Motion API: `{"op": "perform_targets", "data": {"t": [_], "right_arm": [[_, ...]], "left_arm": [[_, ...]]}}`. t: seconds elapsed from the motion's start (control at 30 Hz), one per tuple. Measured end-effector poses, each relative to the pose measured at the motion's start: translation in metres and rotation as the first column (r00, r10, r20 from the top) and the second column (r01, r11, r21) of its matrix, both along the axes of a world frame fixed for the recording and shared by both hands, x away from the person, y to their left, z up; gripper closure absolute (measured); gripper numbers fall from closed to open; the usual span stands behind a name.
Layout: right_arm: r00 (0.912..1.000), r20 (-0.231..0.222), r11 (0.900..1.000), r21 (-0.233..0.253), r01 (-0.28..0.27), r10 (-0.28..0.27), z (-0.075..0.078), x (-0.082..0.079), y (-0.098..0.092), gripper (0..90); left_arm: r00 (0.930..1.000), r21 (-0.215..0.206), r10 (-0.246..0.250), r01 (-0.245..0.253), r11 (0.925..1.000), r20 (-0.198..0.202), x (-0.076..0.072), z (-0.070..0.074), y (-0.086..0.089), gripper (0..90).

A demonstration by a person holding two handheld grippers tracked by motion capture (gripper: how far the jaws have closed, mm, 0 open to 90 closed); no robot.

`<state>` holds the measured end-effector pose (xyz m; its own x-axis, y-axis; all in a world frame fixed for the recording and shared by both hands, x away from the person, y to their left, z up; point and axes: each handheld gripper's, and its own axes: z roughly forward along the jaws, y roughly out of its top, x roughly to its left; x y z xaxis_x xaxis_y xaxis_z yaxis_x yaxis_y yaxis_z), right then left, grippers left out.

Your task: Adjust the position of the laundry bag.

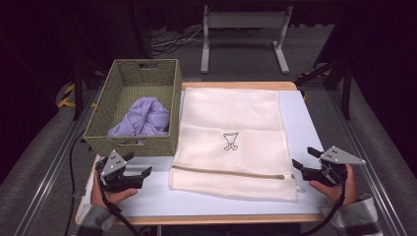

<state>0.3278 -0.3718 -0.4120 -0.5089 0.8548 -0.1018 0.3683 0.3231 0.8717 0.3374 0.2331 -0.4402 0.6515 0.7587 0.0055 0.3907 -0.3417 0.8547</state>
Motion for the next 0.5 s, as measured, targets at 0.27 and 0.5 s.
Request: {"op": "perform_targets", "data": {"t": [0.27, 0.5], "right_arm": [[0.9977, -0.034, 0.998, -0.023, 0.058, -0.058, -0.009, 0.008, -0.002, 47.5], [0.9940, -0.102, 0.998, -0.057, 0.034, -0.039, -0.019, 0.025, 0.009, 55.5]], "left_arm": [[0.9907, 0.001, -0.105, 0.106, 0.9944, -0.086, 0.009, -0.002, -0.032, 31.2], [0.9652, 0.078, -0.233, 0.243, 0.9669, -0.119, 0.019, -0.005, -0.065, 53.8]]}}
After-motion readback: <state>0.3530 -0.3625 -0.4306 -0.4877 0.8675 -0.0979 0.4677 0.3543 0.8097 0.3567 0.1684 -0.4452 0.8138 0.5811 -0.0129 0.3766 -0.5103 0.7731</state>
